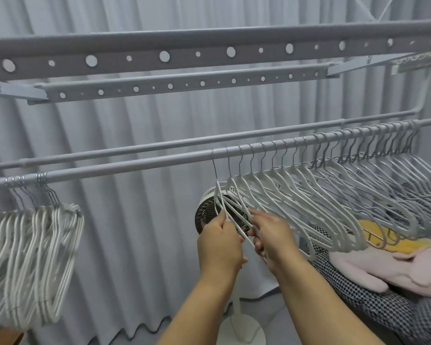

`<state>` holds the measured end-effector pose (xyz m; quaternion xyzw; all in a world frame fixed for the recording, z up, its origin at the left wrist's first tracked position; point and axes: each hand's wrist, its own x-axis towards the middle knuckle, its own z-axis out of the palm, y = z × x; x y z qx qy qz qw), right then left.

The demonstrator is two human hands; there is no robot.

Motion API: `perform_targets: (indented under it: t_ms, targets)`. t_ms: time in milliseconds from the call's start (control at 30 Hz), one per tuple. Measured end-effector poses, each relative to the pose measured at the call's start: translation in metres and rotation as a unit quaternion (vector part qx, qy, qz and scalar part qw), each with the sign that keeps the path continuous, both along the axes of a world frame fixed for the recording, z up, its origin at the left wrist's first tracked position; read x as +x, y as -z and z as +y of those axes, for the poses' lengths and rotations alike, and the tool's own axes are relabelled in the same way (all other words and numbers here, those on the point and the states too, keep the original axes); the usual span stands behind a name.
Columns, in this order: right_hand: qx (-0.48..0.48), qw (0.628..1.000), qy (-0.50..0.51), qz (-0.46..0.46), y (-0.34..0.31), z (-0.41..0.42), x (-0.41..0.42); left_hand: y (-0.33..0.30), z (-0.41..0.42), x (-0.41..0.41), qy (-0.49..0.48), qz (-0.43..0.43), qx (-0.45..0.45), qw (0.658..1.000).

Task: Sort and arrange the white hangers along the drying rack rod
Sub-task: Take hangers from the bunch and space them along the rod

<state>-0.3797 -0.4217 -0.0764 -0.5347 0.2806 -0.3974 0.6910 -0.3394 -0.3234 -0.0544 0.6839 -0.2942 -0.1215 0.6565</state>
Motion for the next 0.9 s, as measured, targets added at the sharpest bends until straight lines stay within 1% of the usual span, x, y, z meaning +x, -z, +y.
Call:
perform_targets:
  t_ms: [367,767,900]
  targets:
    - [-0.010,1.000,-0.006,0.012,0.002,-0.007,-0.005,0.009,-0.015,0.000,-0.012,0.002,0.001,1.000]
    - [-0.016,0.999,-0.013,0.032,-0.001,-0.005,-0.007,0.008,-0.014,0.001,-0.006,-0.023,0.025,0.999]
    - [-0.033,0.998,-0.009,0.057,0.001,-0.003,-0.006,0.011,-0.012,0.004,-0.008,-0.026,0.039,0.999]
